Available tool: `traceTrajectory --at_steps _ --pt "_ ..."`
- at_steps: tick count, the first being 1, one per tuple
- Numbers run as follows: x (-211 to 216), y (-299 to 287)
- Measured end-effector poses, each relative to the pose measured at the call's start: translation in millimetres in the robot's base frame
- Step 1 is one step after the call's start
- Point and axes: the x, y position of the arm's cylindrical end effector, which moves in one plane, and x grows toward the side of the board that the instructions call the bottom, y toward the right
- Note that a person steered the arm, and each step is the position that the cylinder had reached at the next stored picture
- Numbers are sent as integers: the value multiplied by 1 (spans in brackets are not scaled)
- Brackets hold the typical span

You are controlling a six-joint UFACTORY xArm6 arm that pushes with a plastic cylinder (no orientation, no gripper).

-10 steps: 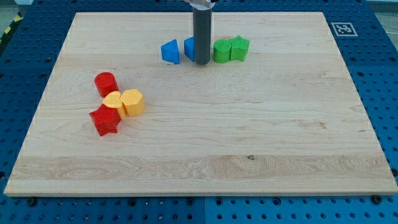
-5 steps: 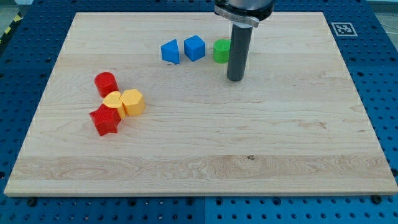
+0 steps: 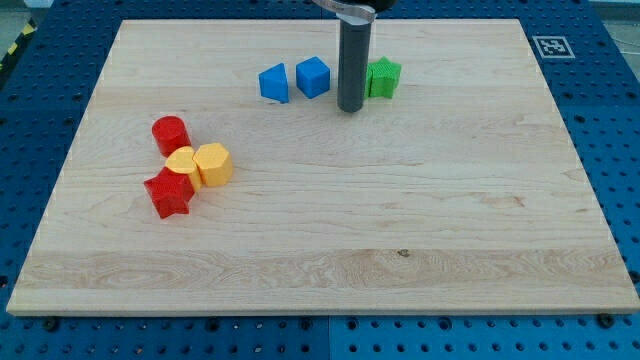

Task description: Place the green star to the top right of the the green circle

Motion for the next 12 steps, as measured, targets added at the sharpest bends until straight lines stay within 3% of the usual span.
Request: traceTrajectory --at_steps 3,8,12 --pt "-25 8" --pt "-11 64" --pt "-31 48"
